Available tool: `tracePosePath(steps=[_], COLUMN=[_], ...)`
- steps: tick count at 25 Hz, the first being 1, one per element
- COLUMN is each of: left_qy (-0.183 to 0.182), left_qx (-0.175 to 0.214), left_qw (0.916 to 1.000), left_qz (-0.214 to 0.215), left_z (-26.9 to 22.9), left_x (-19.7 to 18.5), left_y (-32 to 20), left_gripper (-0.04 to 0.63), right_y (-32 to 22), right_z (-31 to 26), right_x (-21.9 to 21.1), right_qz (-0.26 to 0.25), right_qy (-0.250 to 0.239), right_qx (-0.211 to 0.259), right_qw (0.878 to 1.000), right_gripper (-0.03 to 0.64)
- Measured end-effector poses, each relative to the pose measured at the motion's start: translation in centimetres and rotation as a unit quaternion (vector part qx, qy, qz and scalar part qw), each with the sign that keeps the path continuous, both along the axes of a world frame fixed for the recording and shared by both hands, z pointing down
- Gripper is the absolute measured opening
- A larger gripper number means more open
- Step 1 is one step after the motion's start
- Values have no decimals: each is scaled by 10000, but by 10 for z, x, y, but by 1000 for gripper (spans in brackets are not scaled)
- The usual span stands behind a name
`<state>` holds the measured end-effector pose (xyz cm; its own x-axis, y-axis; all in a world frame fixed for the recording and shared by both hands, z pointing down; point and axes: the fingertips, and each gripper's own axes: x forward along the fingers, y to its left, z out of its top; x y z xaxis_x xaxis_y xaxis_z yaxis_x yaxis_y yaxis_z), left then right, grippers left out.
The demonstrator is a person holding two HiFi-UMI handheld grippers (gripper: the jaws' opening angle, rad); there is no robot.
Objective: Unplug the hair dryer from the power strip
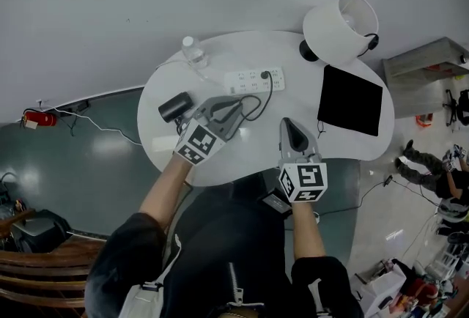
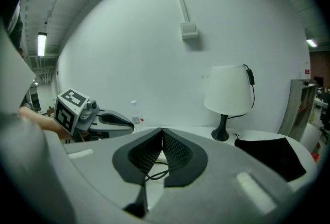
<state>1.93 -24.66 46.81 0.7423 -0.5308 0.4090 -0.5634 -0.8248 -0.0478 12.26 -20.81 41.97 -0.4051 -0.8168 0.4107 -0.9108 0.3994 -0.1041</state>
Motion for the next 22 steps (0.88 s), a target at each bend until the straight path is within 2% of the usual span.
tracePosePath(steps=[4, 5, 7, 10, 14, 22], left_qy=[-404, -464, -561, -663, -903, -1350], left_qx=[-15, -43, -122, -213, -268, -434], left_qw=[9992, 9989, 9983, 9974, 9952, 9885], left_qz=[39, 66, 131, 197, 273, 525], left_z=[13, 16, 24, 37, 56, 89], left_x=[1, 2, 5, 9, 12, 25], left_y=[-20, -25, -33, -42, -55, -75], left_gripper=[21, 35, 104, 130, 207, 285], right_y=[-15, -19, -27, -36, -46, -62], right_z=[9, 11, 16, 24, 36, 58], right_x=[5, 5, 5, 5, 5, 15], right_qz=[-83, -106, -160, -238, -306, -348], right_qy=[43, 52, 60, 55, 54, 77], right_qx=[-103, -121, -164, -247, -371, -630], right_qw=[9999, 9999, 9997, 9994, 9988, 9974], right_gripper=[5, 5, 5, 5, 5, 5])
